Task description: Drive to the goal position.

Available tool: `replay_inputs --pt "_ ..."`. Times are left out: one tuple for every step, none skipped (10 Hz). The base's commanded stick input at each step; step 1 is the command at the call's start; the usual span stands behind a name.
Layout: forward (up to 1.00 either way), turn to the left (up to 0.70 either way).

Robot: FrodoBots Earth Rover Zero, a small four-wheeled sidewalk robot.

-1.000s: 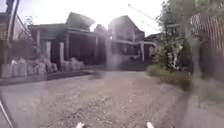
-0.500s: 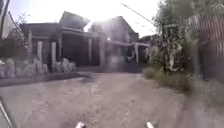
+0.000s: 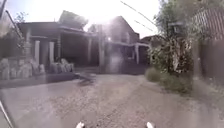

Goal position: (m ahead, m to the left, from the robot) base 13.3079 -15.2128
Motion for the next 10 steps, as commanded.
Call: replay_inputs --pt "0.7 0.0" --pt "0.7 0.0" --pt "0.7 0.0" --pt "0.7 0.0" --pt "0.7 0.0" --pt "0.7 0.0" --pt "0.7 0.0" --pt "0.7 0.0" --pt "0.7 0.0" --pt "0.7 0.0"
